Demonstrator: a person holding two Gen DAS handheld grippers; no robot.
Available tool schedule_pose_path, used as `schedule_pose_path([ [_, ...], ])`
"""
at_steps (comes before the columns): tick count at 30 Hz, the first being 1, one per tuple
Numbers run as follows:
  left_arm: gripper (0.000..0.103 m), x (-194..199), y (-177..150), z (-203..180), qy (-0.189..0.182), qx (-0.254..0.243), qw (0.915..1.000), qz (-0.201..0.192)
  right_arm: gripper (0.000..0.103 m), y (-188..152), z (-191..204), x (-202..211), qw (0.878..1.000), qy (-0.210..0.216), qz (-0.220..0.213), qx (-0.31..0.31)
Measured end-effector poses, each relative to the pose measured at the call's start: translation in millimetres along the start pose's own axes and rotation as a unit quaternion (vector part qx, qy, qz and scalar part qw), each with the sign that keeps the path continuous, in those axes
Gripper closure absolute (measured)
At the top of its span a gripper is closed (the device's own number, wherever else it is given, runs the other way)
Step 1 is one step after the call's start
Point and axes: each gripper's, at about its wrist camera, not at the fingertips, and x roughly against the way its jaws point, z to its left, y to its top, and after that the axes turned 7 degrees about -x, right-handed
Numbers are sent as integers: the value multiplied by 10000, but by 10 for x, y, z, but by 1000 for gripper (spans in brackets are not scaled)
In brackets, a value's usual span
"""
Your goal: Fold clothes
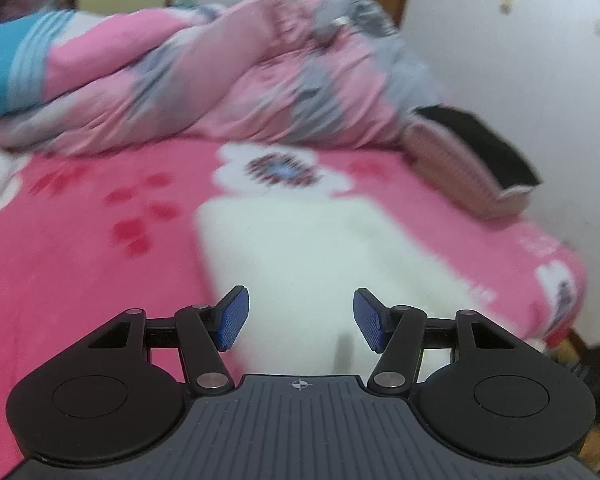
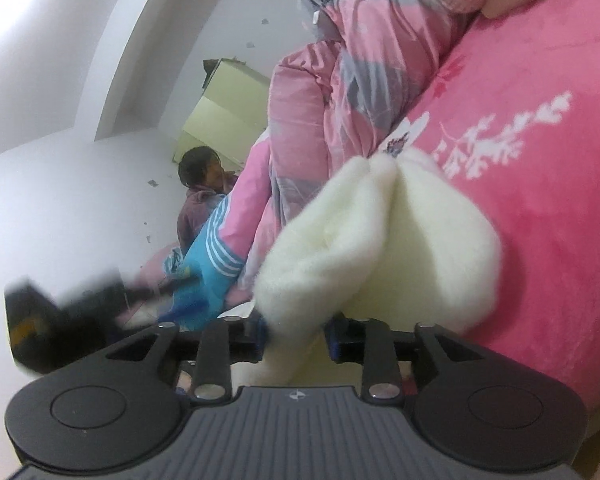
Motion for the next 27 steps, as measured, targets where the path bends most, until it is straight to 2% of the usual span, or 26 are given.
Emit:
schedule_pose_path([
  [5,45,-44,-367,220,-51,750,9971,87,62,80,90,-62,9997,-153,203,15],
  [8,45,-4,-473,263,-52,869,9962,-97,64,166,164,-166,9990,-304,320,105],
  [9,45,26,-495,263,-35,814,9965,-162,70,188,177,-201,9988,-332,346,129],
  [12,45,69,-525,275,-123,696,9972,-251,75,294,295,-274,9985,-281,406,250],
  [16,45,92,-561,263,-215,490,9982,-271,76,371,632,-272,9931,-99,336,1116],
  [19,45,149,-625,203,-406,188,9983,-362,76,352,406,-250,9931,-431,387,1015],
  [21,44,177,-681,142,-582,-37,9975,-393,77,332,133,-221,9935,-724,499,720],
  [22,44,166,-708,81,-591,-184,9974,-371,77,327,61,-200,9952,-674,507,507],
  [23,43,138,-731,7,-536,-353,9974,-329,77,322,-4,-179,9965,-604,508,291],
  [27,44,-56,-809,-329,25,-983,9951,-139,77,343,162,-180,9973,-404,379,481],
])
